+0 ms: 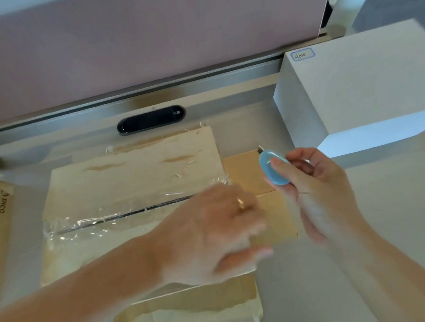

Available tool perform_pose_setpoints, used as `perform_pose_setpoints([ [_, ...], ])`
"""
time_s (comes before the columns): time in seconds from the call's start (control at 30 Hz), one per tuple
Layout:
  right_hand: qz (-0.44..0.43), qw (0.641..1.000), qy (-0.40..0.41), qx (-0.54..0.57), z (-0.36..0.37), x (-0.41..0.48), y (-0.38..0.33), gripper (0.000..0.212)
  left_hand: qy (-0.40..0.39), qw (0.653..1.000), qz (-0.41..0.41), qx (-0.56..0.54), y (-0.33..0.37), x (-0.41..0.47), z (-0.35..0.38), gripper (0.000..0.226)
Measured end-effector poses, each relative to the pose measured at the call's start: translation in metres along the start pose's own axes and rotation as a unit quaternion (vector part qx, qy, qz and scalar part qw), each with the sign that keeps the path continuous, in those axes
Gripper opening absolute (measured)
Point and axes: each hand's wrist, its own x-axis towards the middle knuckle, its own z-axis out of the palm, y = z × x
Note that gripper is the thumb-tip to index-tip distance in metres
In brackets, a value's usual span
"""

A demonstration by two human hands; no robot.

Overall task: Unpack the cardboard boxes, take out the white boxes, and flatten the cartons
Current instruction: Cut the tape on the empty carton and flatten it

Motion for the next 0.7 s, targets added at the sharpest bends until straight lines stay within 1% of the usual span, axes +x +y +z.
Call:
perform_pose_setpoints([
  [0.03,0.021,0.998,-0.019,0.05,0.003,-0.005,-0.006,0.027,0.04,0.994,-0.083,-0.058,0.009,0.013,-0.02,0.024],
  [0.07,0.033,0.995,-0.038,0.084,0.009,-0.012,-0.01,0.028,0.093,0.963,-0.2,-0.154,0.008,0.016,-0.027,0.024],
  [0.1,0.037,0.994,-0.05,0.095,0.016,-0.018,-0.015,0.027,0.15,0.921,-0.279,-0.225,0.003,0.024,-0.037,0.027],
  [0.13,0.033,0.994,-0.054,0.091,0.024,-0.025,-0.019,0.027,0.166,0.869,-0.336,-0.323,0.003,0.024,-0.042,0.035],
  [0.17,0.029,0.994,-0.057,0.084,0.033,-0.031,-0.022,0.028,0.155,0.821,-0.36,-0.415,0.006,0.023,-0.043,0.04],
  [0.2,0.027,0.995,-0.059,0.078,0.042,-0.036,-0.024,0.029,0.14,0.792,-0.37,-0.465,0.006,0.026,-0.044,0.041],
  [0.23,0.029,0.995,-0.06,0.078,0.049,-0.039,-0.025,0.029,0.14,0.78,-0.363,-0.49,0.01,0.032,-0.05,0.04],
  [0.33,0.029,0.997,-0.05,0.058,0.063,-0.047,-0.027,0.017,0.177,0.754,-0.37,-0.513,0.013,0.041,-0.056,0.035],
  [0.37,0.018,0.997,-0.054,0.044,0.064,-0.047,-0.026,0.013,0.188,0.754,-0.379,-0.502,0.01,0.042,-0.054,0.033],
  [0.4,-0.001,0.998,-0.06,0.018,0.062,-0.046,-0.024,0.007,0.205,0.762,-0.385,-0.48,0.008,0.043,-0.054,0.032],
  [0.43,-0.019,0.998,-0.058,-0.024,0.058,-0.044,-0.021,0.002,0.217,0.777,-0.388,-0.446,0.005,0.043,-0.057,0.03],
  [0.47,-0.027,0.995,-0.047,-0.084,0.051,-0.043,-0.015,0.003,0.22,0.816,-0.385,-0.371,-0.001,0.041,-0.061,0.028],
  [0.5,-0.015,0.988,-0.034,-0.152,0.044,-0.042,-0.008,0.005,0.206,0.87,-0.365,-0.26,-0.009,0.035,-0.064,0.024],
  [0.53,0.008,0.975,-0.026,-0.219,0.038,-0.042,0.0,0.015,0.158,0.922,-0.331,-0.127,-0.015,0.028,-0.068,0.02],
  [0.57,0.03,0.963,-0.031,-0.268,0.035,-0.045,0.008,0.023,0.09,0.951,-0.297,-0.018,-0.02,0.022,-0.071,0.016],
  [0.6,0.038,0.952,-0.044,-0.3,0.033,-0.047,0.014,0.026,0.02,0.963,-0.265,0.055,-0.025,0.015,-0.072,0.015],
  [0.63,0.035,0.945,-0.054,-0.32,0.034,-0.05,0.017,0.027,-0.038,0.965,-0.246,0.087,-0.028,0.01,-0.071,0.017],
  [0.67,0.03,0.942,-0.059,-0.329,0.036,-0.052,0.019,0.028,-0.076,0.963,-0.238,0.099,-0.03,0.006,-0.07,0.022],
  [0.7,0.031,0.941,-0.06,-0.332,0.038,-0.052,0.019,0.03,-0.097,0.961,-0.238,0.102,-0.03,0.004,-0.069,0.029],
])
